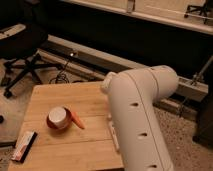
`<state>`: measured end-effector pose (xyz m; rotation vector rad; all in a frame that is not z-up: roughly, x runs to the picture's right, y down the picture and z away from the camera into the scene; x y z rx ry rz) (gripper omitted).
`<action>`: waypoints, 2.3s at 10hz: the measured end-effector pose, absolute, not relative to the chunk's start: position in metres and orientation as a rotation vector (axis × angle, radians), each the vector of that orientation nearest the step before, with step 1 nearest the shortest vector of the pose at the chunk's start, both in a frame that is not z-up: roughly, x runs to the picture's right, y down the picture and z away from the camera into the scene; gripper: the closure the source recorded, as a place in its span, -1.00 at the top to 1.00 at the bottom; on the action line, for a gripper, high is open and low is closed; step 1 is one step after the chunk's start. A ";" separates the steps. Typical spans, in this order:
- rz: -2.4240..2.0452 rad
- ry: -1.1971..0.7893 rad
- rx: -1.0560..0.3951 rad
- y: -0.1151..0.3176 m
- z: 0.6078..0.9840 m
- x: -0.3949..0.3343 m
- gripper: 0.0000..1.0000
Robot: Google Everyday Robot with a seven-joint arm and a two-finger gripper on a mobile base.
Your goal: Wipe the white sponge on the table
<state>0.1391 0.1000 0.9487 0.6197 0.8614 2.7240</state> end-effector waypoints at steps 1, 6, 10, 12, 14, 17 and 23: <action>2.732 0.881 0.596 0.104 0.945 0.132 -0.60; 2.808 1.097 0.275 0.122 0.927 0.064 -0.60; 2.759 1.114 0.076 0.115 0.930 0.007 -0.60; 2.717 1.101 -0.001 0.111 0.931 -0.021 -0.60; 2.676 1.077 -0.052 0.108 0.934 -0.045 -0.60; 2.641 1.038 -0.111 0.099 0.937 -0.077 -0.60; 2.723 1.037 -0.292 0.079 0.944 -0.132 -0.60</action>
